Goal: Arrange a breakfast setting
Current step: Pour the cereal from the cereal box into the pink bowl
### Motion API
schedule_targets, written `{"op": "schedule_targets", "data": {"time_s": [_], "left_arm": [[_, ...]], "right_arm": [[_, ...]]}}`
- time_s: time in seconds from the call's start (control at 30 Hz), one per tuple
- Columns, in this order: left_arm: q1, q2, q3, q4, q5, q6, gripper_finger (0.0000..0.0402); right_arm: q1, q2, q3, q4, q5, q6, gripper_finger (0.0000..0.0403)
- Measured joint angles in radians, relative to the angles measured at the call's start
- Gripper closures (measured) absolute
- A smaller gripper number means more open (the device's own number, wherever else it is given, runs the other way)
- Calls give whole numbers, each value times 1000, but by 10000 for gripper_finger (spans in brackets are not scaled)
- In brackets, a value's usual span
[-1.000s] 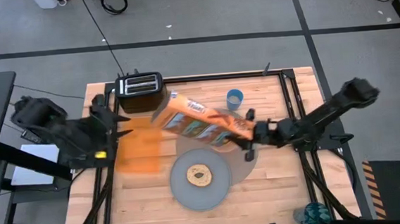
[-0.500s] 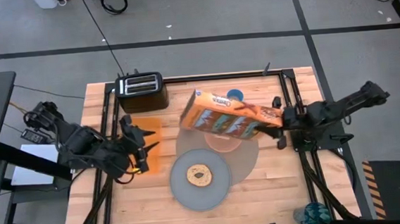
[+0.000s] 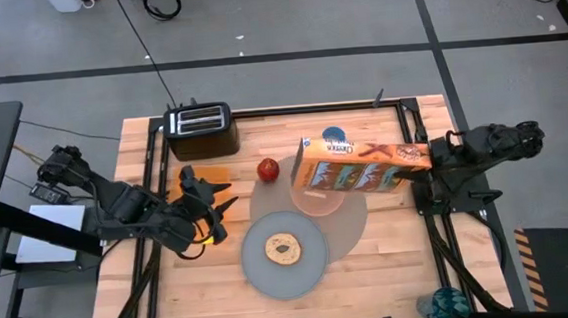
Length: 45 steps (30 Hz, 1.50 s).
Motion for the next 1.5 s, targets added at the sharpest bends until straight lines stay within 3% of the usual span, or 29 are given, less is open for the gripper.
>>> {"op": "schedule_targets", "data": {"time_s": [0.3, 0.6, 1.1, 1.5], "left_arm": [[45, 1, -159, 97, -10, -135, 235], [61, 1, -284, 280, 2, -128, 235], [61, 1, -315, 321, 13, -133, 235], [59, 1, -315, 336, 17, -133, 235]], "right_arm": [[0, 18, 126, -243, -41, 3, 208], [0, 218, 239, -407, -43, -7, 208], [-1, 536, 491, -533, -25, -167, 208], [-24, 665, 611, -630, -18, -250, 208]]}}
